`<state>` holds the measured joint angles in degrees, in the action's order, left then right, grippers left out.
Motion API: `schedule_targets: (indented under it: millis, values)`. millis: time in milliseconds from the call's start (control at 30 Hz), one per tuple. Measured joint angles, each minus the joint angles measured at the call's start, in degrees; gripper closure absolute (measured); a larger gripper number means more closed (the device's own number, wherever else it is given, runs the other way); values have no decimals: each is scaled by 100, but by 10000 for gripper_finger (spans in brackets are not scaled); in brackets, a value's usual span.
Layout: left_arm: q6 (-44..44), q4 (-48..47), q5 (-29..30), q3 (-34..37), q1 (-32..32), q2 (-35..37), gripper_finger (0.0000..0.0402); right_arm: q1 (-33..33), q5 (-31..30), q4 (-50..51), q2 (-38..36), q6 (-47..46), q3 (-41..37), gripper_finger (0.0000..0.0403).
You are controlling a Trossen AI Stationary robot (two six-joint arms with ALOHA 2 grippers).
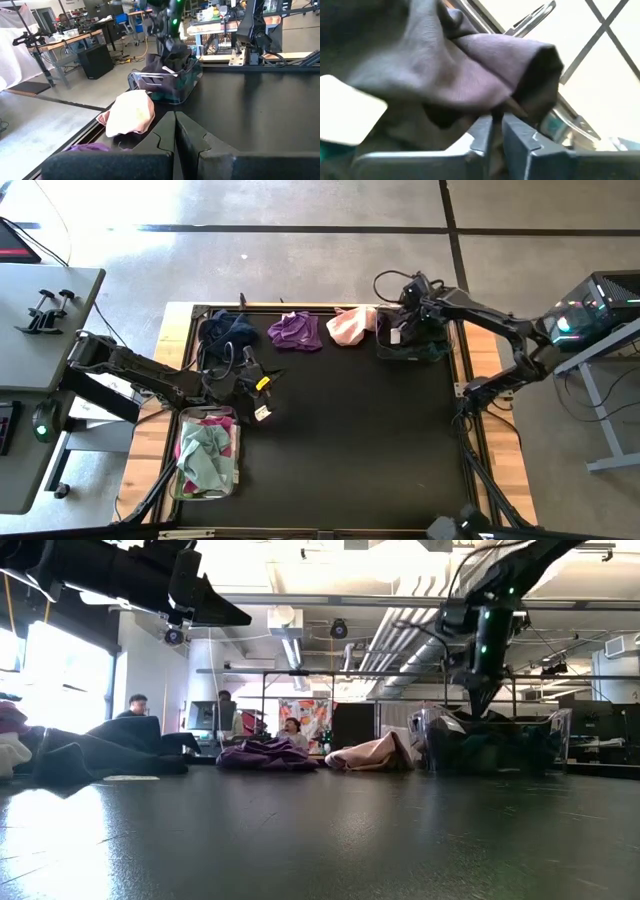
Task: Sort towels by color in basket
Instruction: Put the bottom black towel into the top transparent bin
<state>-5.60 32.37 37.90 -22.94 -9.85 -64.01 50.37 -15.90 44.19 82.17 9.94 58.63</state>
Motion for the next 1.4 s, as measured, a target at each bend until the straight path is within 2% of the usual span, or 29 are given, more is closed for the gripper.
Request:
schedule_targets:
  millis: [133, 233, 367, 467, 600, 800, 900, 1033, 1267, 1400]
  values:
    - [2, -1, -1, 0, 0, 0, 401, 0, 224, 68, -398, 311, 57, 312]
    - [2, -2, -1, 0, 1, 0, 402, 60, 258, -299, -629, 238, 57, 280]
    - [0, -3, -1, 0, 0, 0, 402, 267, 243, -1163, -577, -94, 57, 269]
    - [2, -6, -1, 0, 0, 0, 401, 519, 206, -1711, -278, -204, 57, 277]
    - [80, -107, -1, 0, 0, 0, 402, 778, 257, -1773, 205, -392, 57, 298]
    - [94, -248, -1, 0, 1, 0, 402, 804, 1474, -1086, 407, -248, 57, 336]
    - [107, -251, -1, 0, 0, 0, 402, 783, 1746, -582, 370, -243, 57, 354]
    - [105, -255, -1, 0, 0, 0, 402, 701, 1772, 43, 367, -242, 55, 375]
    - [92, -398, 1, 0, 0, 0, 401, 432, 1746, 41, 369, -252, 54, 387]
    - [105, -476, -1, 0, 0, 0, 401, 308, 1382, 0, 511, -402, 54, 386]
